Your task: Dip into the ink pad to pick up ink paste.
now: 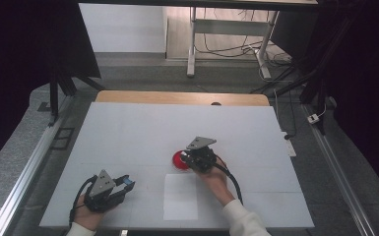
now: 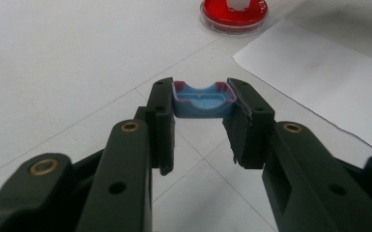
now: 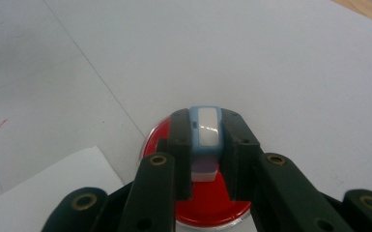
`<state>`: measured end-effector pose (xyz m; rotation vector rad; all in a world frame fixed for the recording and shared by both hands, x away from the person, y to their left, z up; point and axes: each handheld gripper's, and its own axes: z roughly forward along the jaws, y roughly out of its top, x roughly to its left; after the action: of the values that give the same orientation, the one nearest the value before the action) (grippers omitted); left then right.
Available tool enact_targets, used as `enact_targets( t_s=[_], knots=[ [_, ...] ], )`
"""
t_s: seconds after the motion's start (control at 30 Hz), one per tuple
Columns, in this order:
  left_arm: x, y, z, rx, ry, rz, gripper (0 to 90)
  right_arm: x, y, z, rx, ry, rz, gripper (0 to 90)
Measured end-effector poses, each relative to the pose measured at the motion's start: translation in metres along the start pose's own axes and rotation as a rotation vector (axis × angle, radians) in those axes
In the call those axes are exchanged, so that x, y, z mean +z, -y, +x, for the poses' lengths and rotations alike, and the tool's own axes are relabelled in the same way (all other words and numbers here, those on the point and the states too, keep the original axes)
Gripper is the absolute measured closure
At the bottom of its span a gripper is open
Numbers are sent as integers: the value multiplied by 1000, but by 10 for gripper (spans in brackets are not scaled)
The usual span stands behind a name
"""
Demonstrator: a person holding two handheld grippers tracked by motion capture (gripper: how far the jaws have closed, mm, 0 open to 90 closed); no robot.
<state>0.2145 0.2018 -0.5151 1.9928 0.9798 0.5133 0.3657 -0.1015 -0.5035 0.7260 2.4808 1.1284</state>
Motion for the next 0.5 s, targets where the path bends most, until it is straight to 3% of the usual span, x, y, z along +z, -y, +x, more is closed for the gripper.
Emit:
enact_targets(
  t_s=[0.5],
  knots=[
    [-1, 0, 0, 0, -2, -1, 648, 0, 5, 1, 2, -3, -34, 755]
  ],
)
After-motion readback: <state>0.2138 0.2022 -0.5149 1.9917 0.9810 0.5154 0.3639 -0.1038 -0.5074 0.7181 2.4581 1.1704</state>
